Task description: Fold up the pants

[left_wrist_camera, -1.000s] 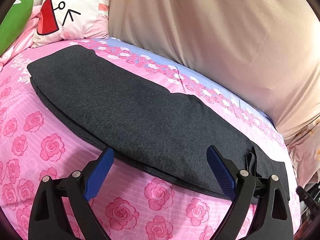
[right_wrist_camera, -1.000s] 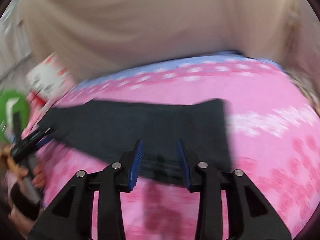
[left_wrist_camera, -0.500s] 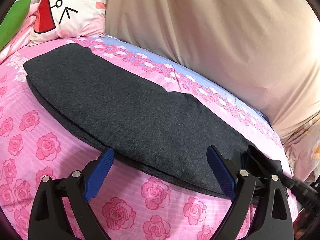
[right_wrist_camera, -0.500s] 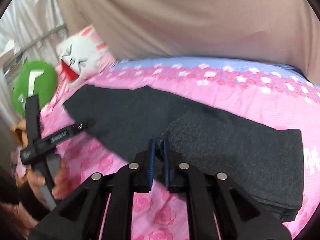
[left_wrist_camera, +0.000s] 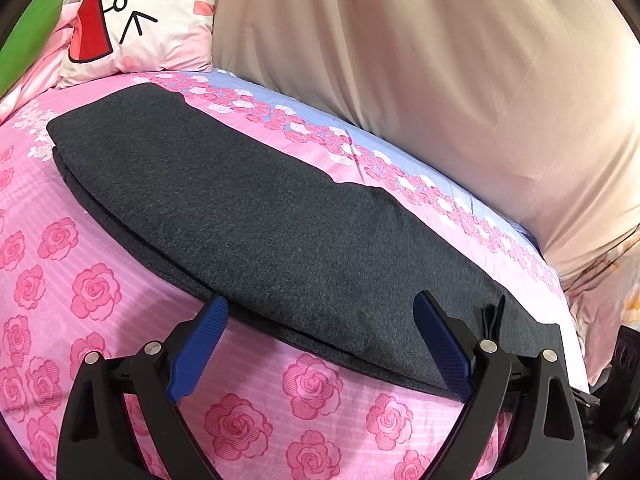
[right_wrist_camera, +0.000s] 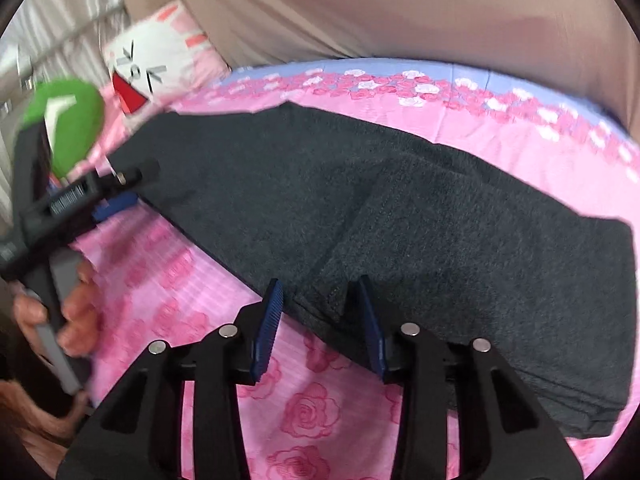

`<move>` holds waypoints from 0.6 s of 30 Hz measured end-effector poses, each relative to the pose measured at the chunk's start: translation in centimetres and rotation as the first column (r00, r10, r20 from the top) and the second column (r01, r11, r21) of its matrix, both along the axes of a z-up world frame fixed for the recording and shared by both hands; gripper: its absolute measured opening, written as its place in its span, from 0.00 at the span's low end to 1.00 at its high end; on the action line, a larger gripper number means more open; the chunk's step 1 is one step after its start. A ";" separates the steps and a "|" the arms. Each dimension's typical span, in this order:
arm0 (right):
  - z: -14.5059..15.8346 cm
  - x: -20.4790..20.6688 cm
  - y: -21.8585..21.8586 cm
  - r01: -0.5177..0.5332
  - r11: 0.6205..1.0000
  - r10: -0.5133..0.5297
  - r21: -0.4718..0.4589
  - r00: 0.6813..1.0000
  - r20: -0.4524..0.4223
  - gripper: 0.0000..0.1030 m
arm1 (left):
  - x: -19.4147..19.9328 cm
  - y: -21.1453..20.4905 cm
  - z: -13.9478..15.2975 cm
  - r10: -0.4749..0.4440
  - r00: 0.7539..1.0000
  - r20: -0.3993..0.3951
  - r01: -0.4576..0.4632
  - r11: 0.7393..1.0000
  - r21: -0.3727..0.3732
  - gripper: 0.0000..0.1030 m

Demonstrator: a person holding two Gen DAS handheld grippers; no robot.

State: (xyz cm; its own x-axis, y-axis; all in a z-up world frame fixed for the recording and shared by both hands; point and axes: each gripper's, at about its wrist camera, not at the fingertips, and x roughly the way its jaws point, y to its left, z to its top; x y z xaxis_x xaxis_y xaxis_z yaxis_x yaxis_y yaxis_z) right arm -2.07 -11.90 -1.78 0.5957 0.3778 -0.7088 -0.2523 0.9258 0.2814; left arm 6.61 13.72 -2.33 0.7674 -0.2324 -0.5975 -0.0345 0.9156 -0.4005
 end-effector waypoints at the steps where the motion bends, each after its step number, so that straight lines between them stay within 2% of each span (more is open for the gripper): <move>1: 0.0 0.1 -0.5 0.014 0.999 -0.014 0.042 1.000 -0.016 0.39 | 0.0 0.0 0.0 -0.001 1.000 -0.001 0.001 1.000 -0.002 0.89; 3: 0.1 0.2 -0.9 0.032 0.996 -0.030 0.079 0.999 -0.027 0.39 | 0.1 0.0 -0.1 -0.003 1.000 -0.002 0.003 1.000 -0.006 0.89; 4: 0.1 0.3 -0.7 0.044 0.998 -0.043 0.047 0.999 -0.024 0.39 | 0.1 0.0 -0.1 -0.004 1.000 -0.002 0.004 1.000 -0.007 0.89; 7: -0.5 0.3 1.4 0.048 0.990 -0.047 -0.131 0.999 0.010 0.39 | 0.1 0.1 -0.1 -0.004 1.000 0.000 0.004 1.000 -0.009 0.89; 9: -0.7 0.1 2.3 0.063 0.976 -0.054 -0.208 0.997 0.047 0.27 | 0.1 0.1 -0.1 -0.004 1.000 0.000 0.004 1.000 -0.011 0.89; 11: 0.1 0.3 1.1 0.100 0.986 -0.095 -0.131 0.995 0.043 0.15 | 0.0 0.3 -0.1 0.000 1.000 0.005 0.000 1.000 -0.020 0.89; 13: 1.4 0.7 -0.8 0.134 0.991 -0.134 -0.005 0.990 0.041 0.14 | -0.1 0.5 0.0 0.000 1.000 0.010 0.000 1.000 -0.032 0.89; 15: 3.8 0.9 -1.9 0.170 0.982 -0.177 0.080 0.980 0.087 0.14 | -0.2 0.6 0.0 -0.002 1.000 0.016 0.002 0.999 -0.041 0.89; 18: 5.6 1.9 -0.5 0.139 0.985 -0.151 0.105 0.981 0.123 0.14 | -0.3 0.6 0.1 -0.006 1.000 0.025 0.007 0.999 -0.049 0.89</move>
